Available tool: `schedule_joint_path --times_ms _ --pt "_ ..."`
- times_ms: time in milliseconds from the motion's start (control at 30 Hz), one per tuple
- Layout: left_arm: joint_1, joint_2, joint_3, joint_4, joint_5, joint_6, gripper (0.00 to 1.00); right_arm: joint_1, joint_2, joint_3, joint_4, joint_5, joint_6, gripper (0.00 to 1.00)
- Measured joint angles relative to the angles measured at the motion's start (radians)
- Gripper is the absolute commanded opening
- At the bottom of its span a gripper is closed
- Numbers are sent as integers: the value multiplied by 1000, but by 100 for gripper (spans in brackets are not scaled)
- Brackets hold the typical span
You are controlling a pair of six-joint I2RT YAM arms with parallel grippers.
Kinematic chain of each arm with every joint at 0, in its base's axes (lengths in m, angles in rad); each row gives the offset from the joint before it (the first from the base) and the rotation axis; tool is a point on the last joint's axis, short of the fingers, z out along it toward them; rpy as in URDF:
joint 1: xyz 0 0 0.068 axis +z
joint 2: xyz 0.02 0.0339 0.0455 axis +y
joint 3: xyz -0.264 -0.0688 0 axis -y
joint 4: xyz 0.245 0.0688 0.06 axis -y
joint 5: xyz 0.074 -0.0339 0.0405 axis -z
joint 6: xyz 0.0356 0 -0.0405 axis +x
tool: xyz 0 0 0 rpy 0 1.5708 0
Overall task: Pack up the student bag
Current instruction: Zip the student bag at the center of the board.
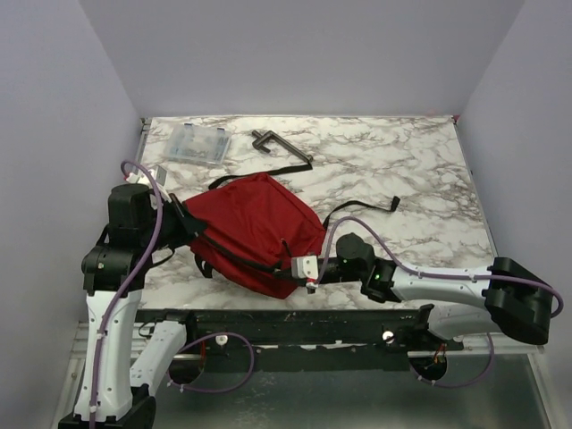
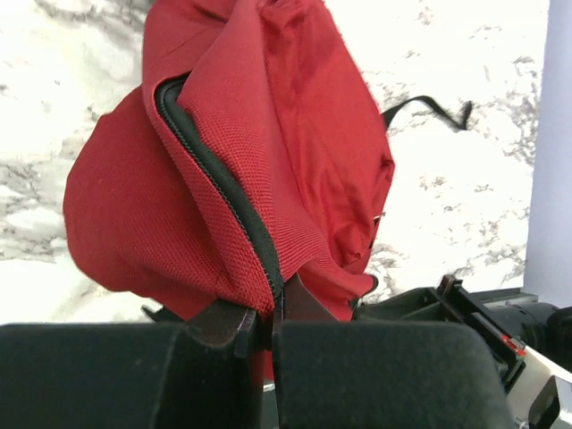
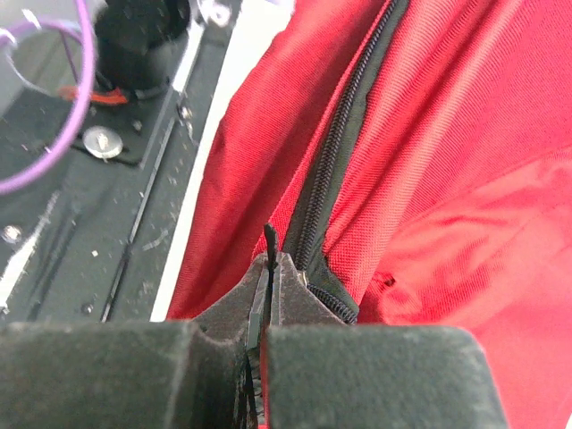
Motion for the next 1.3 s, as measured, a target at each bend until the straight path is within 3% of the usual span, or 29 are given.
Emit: schedule_joint_path --times_ms 167,333,633,800,900,1000,1167,1300 --pt "3 25 105 -14 14 -2 0 -5 15 -28 223 -142 111 2" --pt "13 79 250 -52 29 -13 0 -9 152 35 430 -282 203 4" --pt "26 169 473 -60 50 -54 0 -10 291 144 743 -306 497 8" --pt "33 192 513 -55 66 -97 0 -9 297 189 817 -292 638 9" --pt "34 195 524 -55 64 -116 0 -9 293 213 823 -289 670 1" --pt "34 189 528 -53 52 -131 0 -9 280 225 829 -288 690 1" --pt "34 158 528 -59 28 -135 0 -8 237 127 884 -214 718 0" --pt "34 170 527 -63 99 -129 0 -8 125 92 764 -116 686 1"
